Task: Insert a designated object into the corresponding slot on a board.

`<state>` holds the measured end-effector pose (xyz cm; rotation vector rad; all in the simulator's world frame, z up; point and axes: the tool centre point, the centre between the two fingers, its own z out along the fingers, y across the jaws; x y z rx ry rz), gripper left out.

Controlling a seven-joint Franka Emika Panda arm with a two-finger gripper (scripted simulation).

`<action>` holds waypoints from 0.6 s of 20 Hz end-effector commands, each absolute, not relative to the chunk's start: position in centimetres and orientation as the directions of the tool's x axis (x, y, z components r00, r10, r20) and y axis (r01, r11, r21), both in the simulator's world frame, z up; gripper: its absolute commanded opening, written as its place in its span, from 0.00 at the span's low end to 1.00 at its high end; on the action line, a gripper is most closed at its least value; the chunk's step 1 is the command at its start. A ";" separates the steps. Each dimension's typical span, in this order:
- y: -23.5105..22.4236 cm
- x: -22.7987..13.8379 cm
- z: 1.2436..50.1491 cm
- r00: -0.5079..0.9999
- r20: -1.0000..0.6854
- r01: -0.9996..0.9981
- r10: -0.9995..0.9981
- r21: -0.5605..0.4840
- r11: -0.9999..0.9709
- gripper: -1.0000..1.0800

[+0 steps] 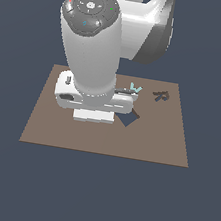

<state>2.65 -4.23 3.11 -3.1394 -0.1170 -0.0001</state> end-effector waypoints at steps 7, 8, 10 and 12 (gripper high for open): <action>-4.0 2.7 3.3 0.996 -0.001 0.092 0.092 0.000 -0.996 0.00; -3.8 2.7 3.3 0.995 -0.001 0.102 0.102 0.000 -0.995 0.00; -3.4 2.8 3.4 0.992 -0.001 0.129 0.129 0.000 -0.992 0.00; -2.9 2.9 3.4 0.986 -0.001 0.164 0.164 0.000 -0.986 0.00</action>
